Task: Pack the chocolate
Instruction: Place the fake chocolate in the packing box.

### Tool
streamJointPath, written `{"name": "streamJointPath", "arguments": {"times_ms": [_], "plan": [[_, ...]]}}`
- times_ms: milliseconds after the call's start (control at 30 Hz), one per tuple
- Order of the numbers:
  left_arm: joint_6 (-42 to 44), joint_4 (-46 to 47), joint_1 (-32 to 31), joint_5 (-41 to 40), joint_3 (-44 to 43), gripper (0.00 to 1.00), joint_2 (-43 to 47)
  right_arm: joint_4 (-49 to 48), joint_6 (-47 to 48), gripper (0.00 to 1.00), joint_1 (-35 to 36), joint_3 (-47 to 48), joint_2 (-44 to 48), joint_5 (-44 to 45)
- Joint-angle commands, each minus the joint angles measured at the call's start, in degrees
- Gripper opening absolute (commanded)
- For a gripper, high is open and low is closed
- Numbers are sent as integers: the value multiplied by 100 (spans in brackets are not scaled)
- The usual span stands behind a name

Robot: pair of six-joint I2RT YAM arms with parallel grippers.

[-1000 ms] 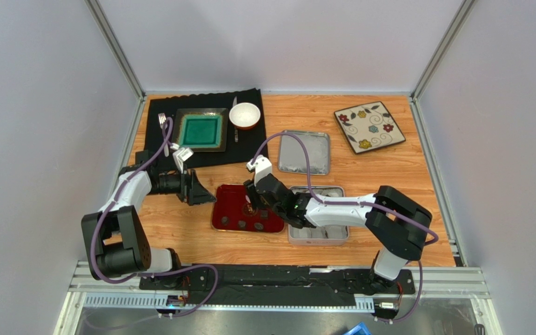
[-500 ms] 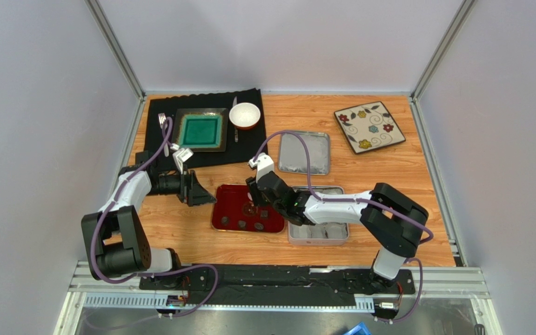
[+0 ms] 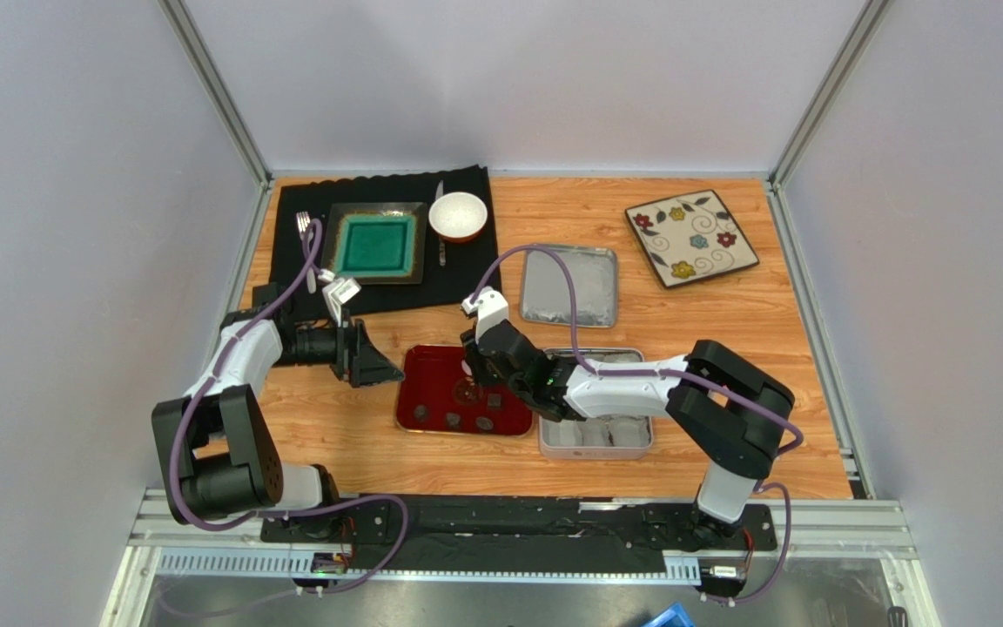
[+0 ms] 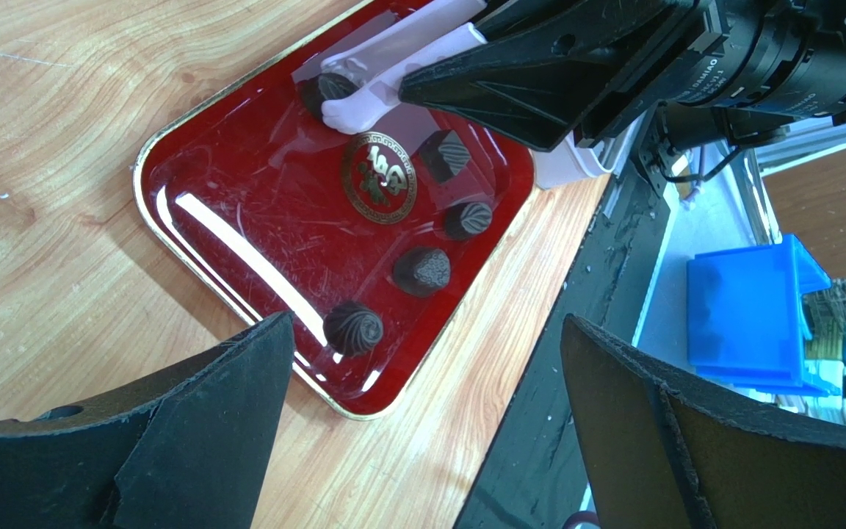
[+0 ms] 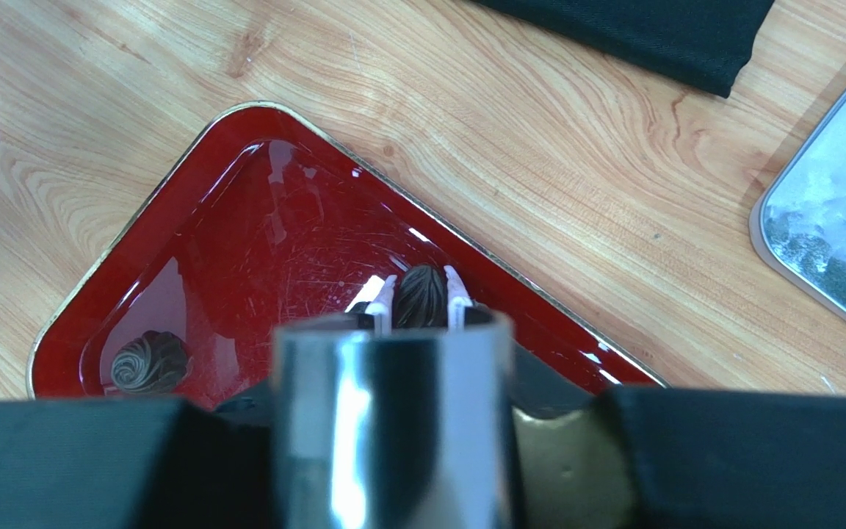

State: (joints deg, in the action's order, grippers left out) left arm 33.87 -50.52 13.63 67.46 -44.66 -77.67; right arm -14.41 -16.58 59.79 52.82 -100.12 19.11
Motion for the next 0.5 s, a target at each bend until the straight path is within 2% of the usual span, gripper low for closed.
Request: {"name": "streamJointPath", "arguments": {"times_ms": [0,300,467], "plan": [[278,-46,52,162,-122,99,24,-211,5,26,-20,150,220,145],[305,-10,87,118,-33,99,6,421,111,4,-169,-315,1757,391],[366,-107,96,101,-77,99,6,1273,6,0,-161,-465,2592,567]]}}
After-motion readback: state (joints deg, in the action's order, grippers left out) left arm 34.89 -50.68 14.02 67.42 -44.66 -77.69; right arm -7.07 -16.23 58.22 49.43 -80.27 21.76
